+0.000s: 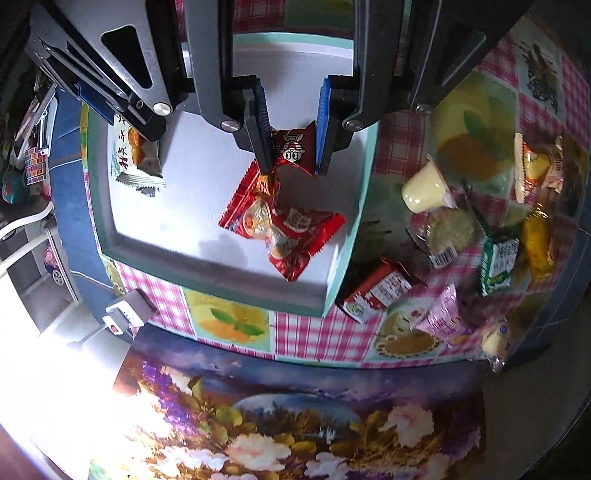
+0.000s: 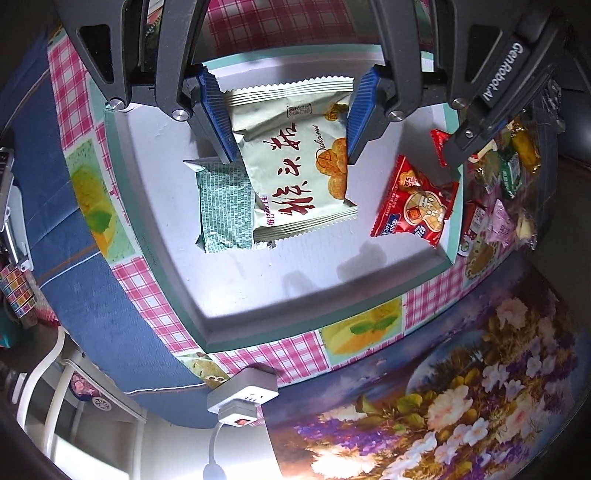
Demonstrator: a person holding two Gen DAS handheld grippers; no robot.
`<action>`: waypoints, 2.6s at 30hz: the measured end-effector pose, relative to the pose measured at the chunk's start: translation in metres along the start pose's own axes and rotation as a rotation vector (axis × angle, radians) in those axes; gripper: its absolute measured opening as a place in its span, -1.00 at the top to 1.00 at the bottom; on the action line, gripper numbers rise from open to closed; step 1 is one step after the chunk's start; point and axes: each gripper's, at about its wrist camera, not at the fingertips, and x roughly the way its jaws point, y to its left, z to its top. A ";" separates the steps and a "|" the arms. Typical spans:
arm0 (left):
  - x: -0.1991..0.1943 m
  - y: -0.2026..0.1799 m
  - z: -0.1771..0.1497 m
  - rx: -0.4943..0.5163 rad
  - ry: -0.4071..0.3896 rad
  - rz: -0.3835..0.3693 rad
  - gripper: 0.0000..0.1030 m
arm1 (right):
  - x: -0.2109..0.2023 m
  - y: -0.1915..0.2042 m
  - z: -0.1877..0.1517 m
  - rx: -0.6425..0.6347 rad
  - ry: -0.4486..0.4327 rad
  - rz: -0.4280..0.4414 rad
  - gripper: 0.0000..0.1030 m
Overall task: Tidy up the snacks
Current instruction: 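Carry both items into the tray and open both tools to release them, then lift both tools away from the tray toward the remaining snacks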
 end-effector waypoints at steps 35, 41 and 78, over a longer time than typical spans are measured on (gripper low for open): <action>0.015 0.014 -0.002 -0.050 0.070 -0.029 0.31 | 0.012 0.011 0.000 -0.035 0.047 -0.047 -0.22; 0.013 0.016 -0.002 -0.048 0.061 -0.029 0.26 | 0.011 0.011 0.001 -0.026 0.044 -0.044 -0.29; 0.004 0.075 -0.002 -0.189 -0.016 0.151 -0.80 | 0.008 0.015 0.000 -0.062 0.007 -0.072 -1.00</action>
